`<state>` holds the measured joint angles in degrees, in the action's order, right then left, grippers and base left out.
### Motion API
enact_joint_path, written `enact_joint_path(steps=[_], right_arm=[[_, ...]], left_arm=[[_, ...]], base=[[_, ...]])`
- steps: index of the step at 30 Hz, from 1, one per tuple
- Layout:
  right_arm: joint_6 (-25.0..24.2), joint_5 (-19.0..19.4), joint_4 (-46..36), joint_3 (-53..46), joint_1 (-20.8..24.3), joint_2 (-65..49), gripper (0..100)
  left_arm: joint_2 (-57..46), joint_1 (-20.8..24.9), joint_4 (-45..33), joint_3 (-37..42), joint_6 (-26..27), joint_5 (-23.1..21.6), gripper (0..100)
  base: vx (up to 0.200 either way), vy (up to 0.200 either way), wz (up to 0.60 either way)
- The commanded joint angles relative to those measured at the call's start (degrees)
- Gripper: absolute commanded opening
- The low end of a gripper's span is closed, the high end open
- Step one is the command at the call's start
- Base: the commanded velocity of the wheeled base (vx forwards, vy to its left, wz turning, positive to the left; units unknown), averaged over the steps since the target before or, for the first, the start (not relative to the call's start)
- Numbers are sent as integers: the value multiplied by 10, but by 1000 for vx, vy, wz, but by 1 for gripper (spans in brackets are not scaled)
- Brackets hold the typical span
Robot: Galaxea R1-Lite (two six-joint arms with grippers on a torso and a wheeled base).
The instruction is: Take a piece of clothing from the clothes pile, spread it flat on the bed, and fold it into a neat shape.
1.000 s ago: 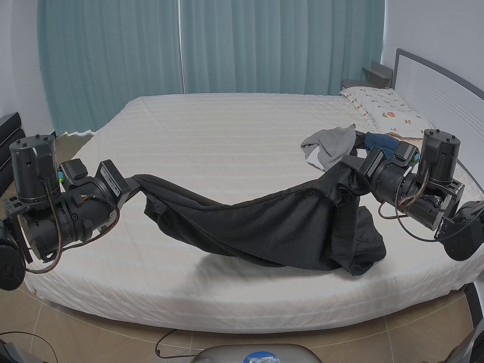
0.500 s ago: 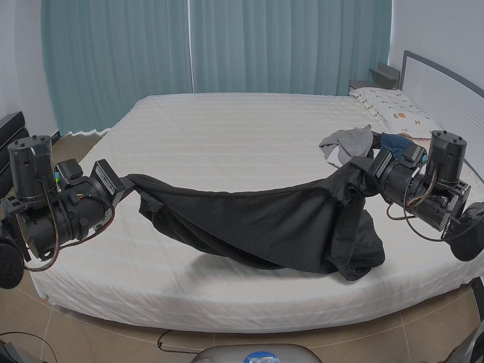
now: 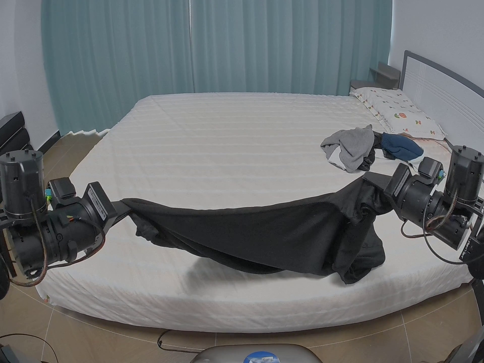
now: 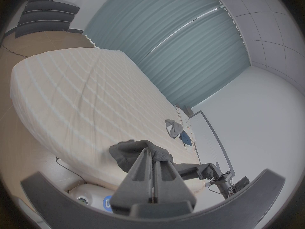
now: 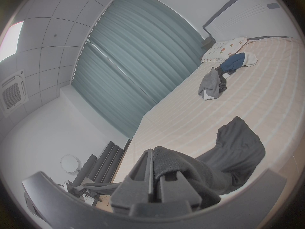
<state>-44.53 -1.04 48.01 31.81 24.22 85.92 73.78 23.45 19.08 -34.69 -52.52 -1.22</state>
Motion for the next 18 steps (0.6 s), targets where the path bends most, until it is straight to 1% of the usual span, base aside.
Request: enact_joint_path(steps=[1,3,4,5,6,7,8,9,11,15,17,18], right_arm=[[1,-5,-20,-10,9,-92,0],[1,-4,-31,-3,9,-123,0],[1,-4,-31,-3,9,-123,0],[1,-5,-66,25,8,-160,0],[1,-5,-66,25,8,-160,0],[1,-5,-107,63,6,-182,0],[1,-5,-116,74,5,-186,0],[1,-4,-148,116,1,-197,0],[1,-2,-180,175,-8,-200,0],[1,3,-253,316,-44,-157,0],[0,2,-280,384,-61,-120,0],[-2,2,-288,407,-63,-105,0]], left_arm=[[-79,19,-46,-15,25,0,0],[-95,19,-64,-21,52,2,0],[-95,19,-64,-21,52,2,0],[-115,18,-82,-42,76,3,0],[-115,18,-82,-42,76,3,0],[-117,18,-100,-76,80,6,0],[-117,18,-106,-85,80,6,0],[-114,13,-134,-123,80,6,0],[-111,11,-171,-175,81,6,0],[-50,-5,-236,-283,80,1,0],[-9,-17,-245,-320,79,-1,0],[7,-20,-248,-332,78,-1,0]], base=[[-200,0,0],[-200,0,0],[-200,0,0],[0,0,0],[0,0,0],[0,0,0],[0,0,0],[0,0,0],[0,0,0],[0,0,0],[0,0,0],[0,0,0]])
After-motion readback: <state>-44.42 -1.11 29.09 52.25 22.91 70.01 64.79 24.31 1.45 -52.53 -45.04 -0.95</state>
